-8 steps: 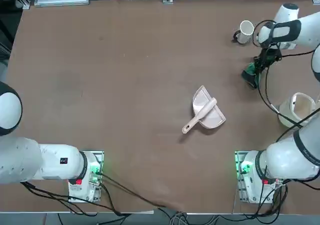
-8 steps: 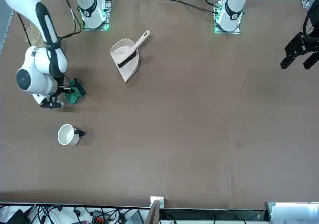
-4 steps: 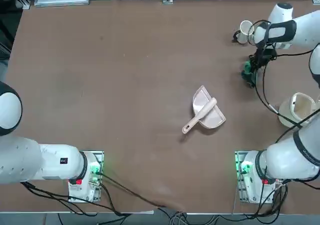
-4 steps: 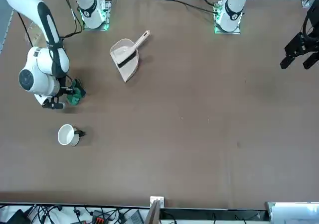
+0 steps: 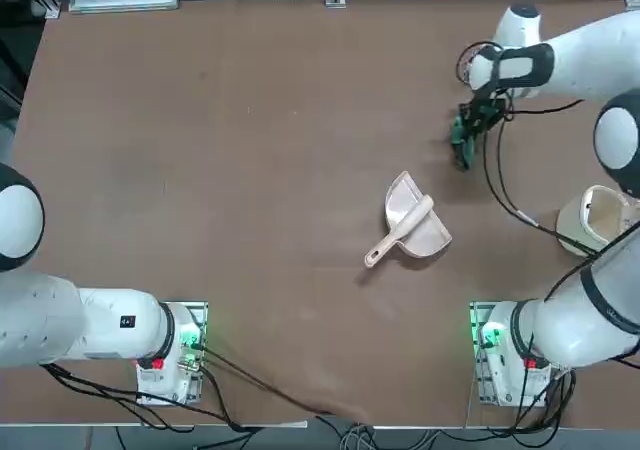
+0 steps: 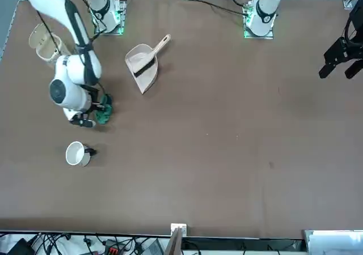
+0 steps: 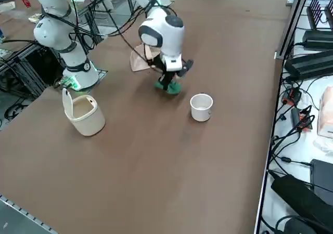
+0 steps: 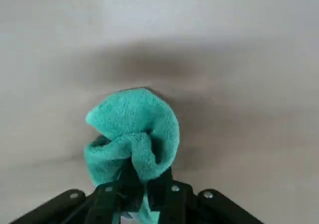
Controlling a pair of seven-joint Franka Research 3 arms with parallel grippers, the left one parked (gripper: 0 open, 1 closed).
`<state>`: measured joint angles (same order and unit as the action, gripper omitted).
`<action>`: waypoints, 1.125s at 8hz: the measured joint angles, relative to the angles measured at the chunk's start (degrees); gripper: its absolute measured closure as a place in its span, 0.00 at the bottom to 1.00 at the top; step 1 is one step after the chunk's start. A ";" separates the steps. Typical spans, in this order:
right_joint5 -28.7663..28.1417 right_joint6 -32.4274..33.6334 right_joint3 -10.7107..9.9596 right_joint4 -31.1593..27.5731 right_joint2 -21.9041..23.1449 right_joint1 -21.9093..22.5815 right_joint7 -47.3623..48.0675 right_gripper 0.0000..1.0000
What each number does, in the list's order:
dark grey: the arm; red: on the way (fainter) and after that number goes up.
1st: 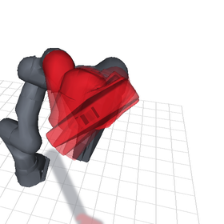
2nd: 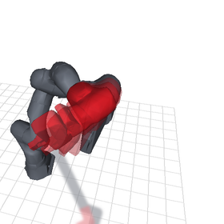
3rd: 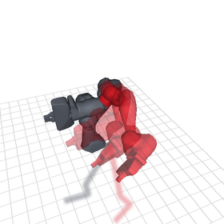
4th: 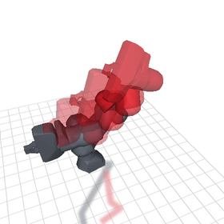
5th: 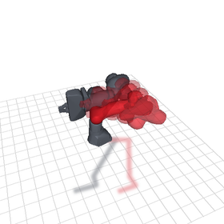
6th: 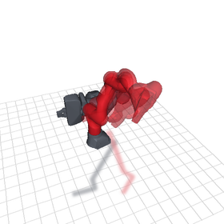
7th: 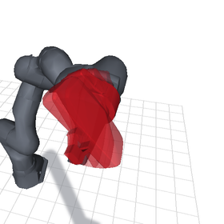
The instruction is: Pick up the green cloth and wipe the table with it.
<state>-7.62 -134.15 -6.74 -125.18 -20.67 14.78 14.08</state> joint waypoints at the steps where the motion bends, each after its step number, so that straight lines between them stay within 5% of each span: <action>1: -2.34 -0.13 0.02 0.27 -0.11 2.25 2.53 0.93; 5: -6.25 -0.02 0.05 4.73 -0.90 9.59 12.28 0.93; 9: -6.24 11.50 -0.05 17.13 -0.19 11.04 14.72 0.93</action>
<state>-13.86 -122.65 -6.79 -108.05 -20.87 25.82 28.80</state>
